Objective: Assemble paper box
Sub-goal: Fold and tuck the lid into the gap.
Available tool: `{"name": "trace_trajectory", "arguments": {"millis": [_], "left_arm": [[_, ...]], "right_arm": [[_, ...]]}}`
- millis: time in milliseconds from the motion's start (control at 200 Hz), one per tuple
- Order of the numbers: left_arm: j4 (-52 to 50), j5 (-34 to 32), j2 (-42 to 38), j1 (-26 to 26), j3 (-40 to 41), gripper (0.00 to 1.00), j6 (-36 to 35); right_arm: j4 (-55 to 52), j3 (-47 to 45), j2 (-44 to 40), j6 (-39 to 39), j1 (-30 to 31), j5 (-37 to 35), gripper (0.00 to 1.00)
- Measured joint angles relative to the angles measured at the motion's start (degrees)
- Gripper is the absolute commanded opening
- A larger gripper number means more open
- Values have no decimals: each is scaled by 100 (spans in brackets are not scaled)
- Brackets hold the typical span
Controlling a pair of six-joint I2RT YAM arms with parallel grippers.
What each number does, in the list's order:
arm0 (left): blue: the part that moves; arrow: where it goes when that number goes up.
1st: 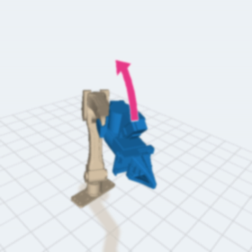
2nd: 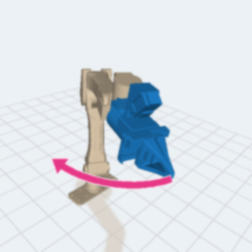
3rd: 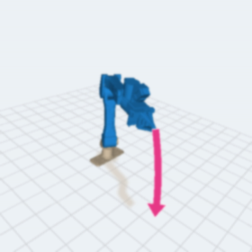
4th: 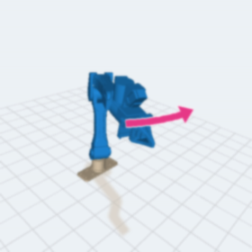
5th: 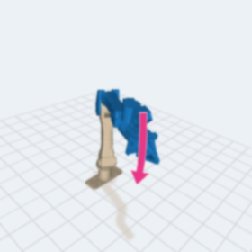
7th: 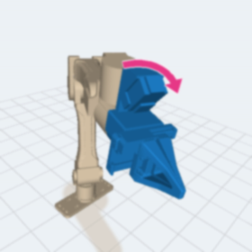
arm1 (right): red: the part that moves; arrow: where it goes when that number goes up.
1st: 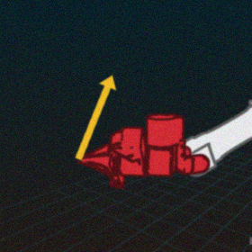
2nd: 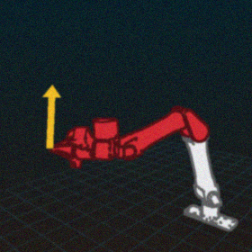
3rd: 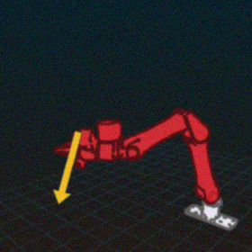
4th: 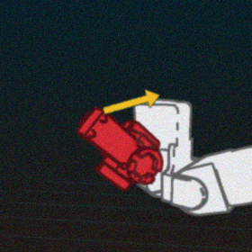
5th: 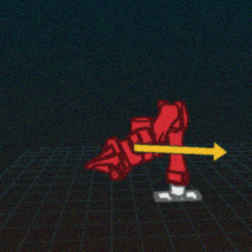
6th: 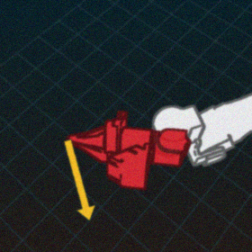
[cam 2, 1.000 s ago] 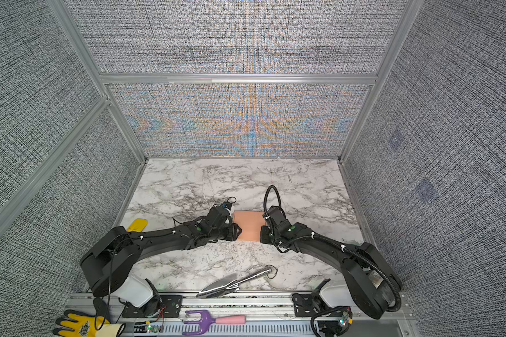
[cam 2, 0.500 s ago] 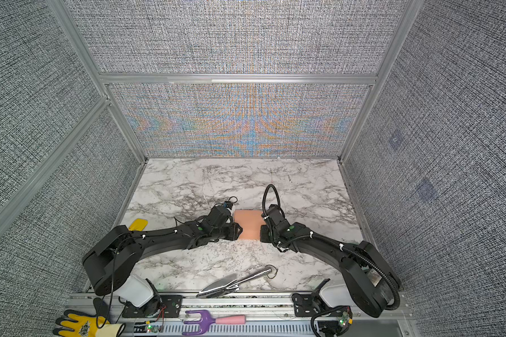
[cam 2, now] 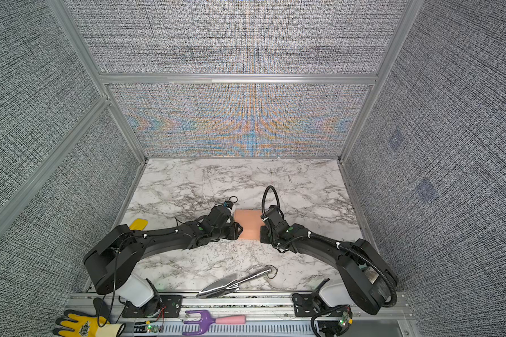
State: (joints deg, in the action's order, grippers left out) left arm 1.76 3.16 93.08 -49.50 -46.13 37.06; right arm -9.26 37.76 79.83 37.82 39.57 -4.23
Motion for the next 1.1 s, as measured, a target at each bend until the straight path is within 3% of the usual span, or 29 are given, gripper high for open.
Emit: {"name": "trace_trajectory", "arguments": {"millis": [565,785,1096], "left_arm": [[-846,-15,-321,-11,-107,52,-57],[-1095,-22,-520,-15,-2,60,-37],[-1119,-22,-645,-15,4,58,-37]], "right_arm": [[48,129,-273,-57,20,-39,26],[2,157,-249,-85,13,-33,26],[4,157,-205,-87,-17,-13,26]]}}
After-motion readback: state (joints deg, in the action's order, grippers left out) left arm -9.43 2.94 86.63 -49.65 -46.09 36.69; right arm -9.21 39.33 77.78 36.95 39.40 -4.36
